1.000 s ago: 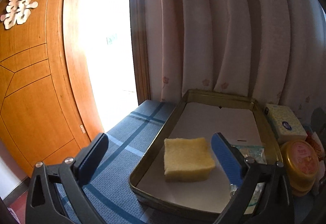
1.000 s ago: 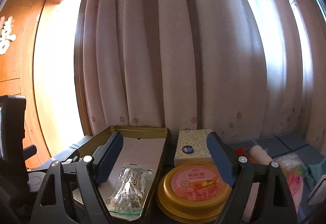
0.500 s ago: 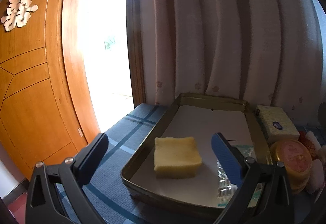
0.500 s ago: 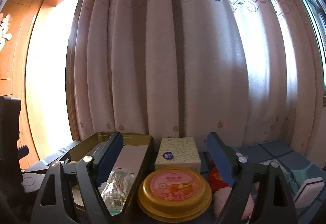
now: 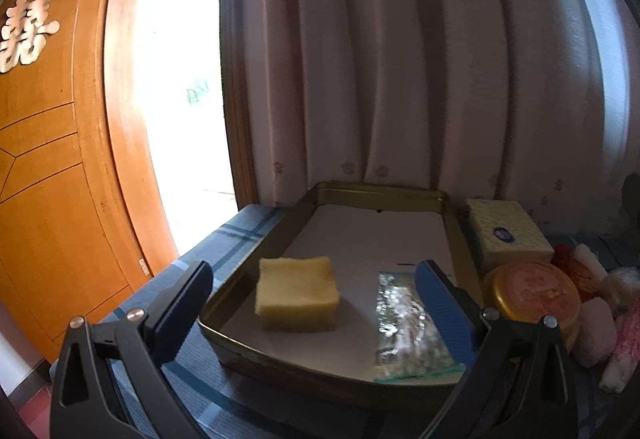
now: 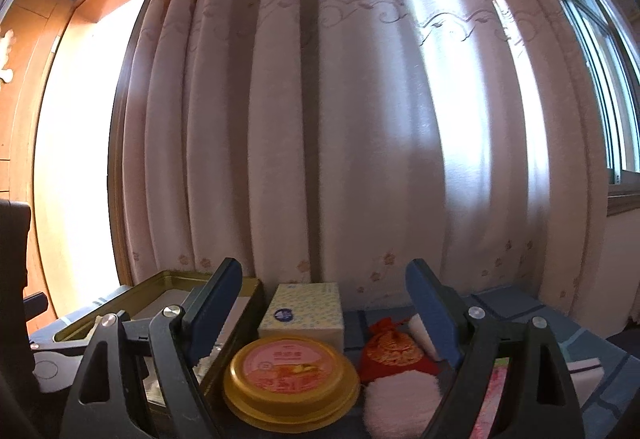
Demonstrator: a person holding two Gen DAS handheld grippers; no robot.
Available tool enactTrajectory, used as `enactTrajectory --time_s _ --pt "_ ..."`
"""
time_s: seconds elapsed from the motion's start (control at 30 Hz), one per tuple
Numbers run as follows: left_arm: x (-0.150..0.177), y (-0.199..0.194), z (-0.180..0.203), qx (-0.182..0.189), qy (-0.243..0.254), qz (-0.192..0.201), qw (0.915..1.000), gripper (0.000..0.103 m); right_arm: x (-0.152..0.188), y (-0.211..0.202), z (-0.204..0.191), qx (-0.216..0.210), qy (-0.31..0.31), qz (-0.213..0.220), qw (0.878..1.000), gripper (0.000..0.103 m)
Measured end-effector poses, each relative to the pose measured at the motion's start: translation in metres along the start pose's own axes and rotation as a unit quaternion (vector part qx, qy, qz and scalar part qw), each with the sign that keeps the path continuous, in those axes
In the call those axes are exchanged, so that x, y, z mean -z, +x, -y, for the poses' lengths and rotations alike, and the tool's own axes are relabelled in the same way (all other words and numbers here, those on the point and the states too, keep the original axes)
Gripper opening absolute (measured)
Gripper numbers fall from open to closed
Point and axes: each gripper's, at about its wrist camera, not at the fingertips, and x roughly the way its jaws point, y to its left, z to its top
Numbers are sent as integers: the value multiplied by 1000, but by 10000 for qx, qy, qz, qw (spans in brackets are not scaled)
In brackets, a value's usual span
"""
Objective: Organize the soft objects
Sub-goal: 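Withdraw both open tools from the tray back toward the remaining items, then grasp the pink knitted baby shoes with the left tool while the right tool grasps the white sponge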
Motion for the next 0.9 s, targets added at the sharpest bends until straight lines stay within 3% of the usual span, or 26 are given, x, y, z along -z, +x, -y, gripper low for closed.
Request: enactTrajectory --time_s 0.47,0.9 --pt "5 -20 36 365 267 -17 9990 102 0 -15 46 471 35 257 9986 86" --pt "11 -38 72 977 521 -87 9938 102 3 -29 133 1267 473 39 9908 86"
